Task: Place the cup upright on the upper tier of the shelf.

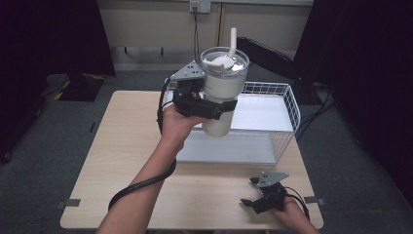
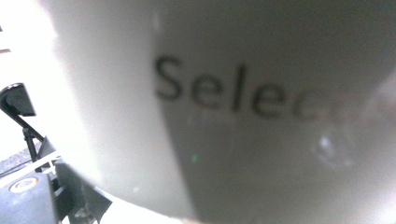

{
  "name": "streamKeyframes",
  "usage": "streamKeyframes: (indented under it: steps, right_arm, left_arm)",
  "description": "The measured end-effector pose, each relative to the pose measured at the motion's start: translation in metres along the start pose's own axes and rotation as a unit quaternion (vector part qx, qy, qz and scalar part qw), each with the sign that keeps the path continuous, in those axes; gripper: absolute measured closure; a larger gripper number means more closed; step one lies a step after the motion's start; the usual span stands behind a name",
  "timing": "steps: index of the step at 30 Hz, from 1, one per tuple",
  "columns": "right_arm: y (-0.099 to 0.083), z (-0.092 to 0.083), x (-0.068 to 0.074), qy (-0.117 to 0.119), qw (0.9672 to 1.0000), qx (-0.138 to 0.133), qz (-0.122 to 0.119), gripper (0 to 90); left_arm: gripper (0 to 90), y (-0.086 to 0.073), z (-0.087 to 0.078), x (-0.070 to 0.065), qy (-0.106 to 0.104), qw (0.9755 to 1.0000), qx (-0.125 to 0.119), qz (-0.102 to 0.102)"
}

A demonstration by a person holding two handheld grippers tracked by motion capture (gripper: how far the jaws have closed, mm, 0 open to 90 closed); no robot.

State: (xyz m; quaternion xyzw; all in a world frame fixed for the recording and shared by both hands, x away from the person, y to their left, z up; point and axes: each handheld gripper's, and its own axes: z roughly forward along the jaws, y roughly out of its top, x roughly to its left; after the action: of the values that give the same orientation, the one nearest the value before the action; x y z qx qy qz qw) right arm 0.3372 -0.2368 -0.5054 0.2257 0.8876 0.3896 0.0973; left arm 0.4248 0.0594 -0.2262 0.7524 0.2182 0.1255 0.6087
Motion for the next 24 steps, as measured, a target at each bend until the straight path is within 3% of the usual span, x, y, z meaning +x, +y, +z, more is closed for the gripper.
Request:
streamKeyframes:
  steps: [17,24]
  right_arm:
    - [0.000,0.000,0.000,0.000,1.0000,0.000,0.000,13.1]
    - [0.000,0.000,0.000,0.000,1.0000,0.000,0.000,13.1]
  left_arm:
    - [8.8,0.005,0.018,0.019,0.028,0.9996,0.000,-0.008]
    - [8.9,0.008,0.024,0.024,0.042,0.9991,0.005,0.002]
